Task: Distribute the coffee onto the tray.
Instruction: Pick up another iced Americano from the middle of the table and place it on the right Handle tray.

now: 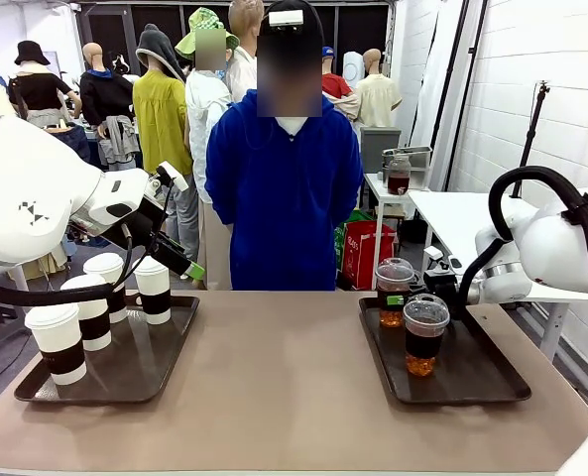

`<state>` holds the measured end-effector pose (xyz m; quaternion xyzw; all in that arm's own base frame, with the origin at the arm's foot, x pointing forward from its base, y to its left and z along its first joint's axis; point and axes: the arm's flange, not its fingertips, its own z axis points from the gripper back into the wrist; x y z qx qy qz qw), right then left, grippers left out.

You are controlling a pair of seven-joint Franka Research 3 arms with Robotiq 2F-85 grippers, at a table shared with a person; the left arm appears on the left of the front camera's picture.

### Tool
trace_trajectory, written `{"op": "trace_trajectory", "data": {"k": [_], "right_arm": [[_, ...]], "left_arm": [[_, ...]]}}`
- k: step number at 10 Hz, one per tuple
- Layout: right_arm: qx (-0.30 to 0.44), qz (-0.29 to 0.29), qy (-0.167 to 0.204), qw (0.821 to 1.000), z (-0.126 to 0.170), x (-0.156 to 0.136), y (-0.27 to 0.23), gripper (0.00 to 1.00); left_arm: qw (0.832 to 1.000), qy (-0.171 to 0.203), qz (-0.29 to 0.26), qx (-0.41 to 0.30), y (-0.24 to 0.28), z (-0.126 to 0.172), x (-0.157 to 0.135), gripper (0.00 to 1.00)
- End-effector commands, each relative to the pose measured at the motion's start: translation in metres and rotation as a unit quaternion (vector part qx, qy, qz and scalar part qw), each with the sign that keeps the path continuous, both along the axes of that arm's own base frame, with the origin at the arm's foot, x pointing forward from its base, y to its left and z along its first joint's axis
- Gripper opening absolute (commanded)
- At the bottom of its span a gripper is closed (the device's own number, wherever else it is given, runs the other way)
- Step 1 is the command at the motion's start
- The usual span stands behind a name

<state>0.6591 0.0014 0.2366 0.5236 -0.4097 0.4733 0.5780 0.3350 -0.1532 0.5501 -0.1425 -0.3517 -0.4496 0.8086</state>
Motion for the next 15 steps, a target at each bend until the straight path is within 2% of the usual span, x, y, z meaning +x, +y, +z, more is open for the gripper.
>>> {"op": "trace_trajectory", "data": {"k": [1, 2, 7, 15], "right_arm": [[0.001, 0.000, 0.001, 1.000, 0.005, 0.005, 0.002, 0.84], [-0.004, 0.001, 0.005, 1.000, 0.005, 0.004, 0.001, 1.00], [-0.013, -0.007, 0.012, 1.000, 0.006, -0.002, -0.008, 1.00], [-0.031, -0.070, 0.015, 0.997, 0.010, -0.022, -0.080, 1.00]], "left_arm": [[1.000, -0.003, -0.006, 0.000, 0.001, -0.001, 0.001, 1.00], [1.000, -0.003, -0.006, 0.000, 0.001, -0.001, 0.001, 1.00], [1.000, -0.003, -0.006, 0.000, 0.001, -0.001, 0.001, 1.00], [1.000, -0.003, -0.006, 0.000, 0.001, -0.001, 0.001, 1.00]]}}
